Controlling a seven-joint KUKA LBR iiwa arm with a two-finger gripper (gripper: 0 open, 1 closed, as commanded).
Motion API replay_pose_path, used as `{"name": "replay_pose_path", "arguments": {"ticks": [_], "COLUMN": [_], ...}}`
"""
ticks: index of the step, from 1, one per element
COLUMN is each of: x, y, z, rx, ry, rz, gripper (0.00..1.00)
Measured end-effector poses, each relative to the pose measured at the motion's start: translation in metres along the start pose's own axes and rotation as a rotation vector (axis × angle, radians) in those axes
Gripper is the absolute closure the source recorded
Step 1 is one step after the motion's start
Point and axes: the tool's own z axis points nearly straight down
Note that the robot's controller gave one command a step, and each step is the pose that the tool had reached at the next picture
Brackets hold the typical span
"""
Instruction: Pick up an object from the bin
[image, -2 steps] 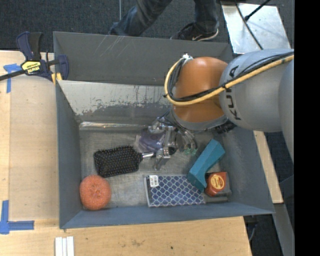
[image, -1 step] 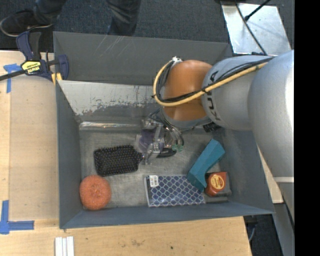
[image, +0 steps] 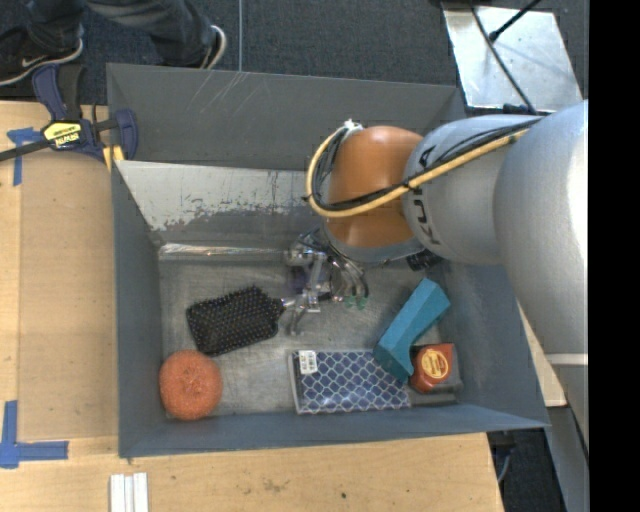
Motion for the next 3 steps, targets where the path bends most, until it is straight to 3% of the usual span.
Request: {"name": "replay_pose_path", "arguments": {"ticks": [2, 3], "x": [-0.0017, -0.0057], "y": [0.0039, 0.0059], "z": [-0.0007, -0.0028], "rx": [0.001, 0.002], "ry": [0.001, -0.004], "rz": [-0.015, -0.038], "gripper": [0.0, 1.0]}}
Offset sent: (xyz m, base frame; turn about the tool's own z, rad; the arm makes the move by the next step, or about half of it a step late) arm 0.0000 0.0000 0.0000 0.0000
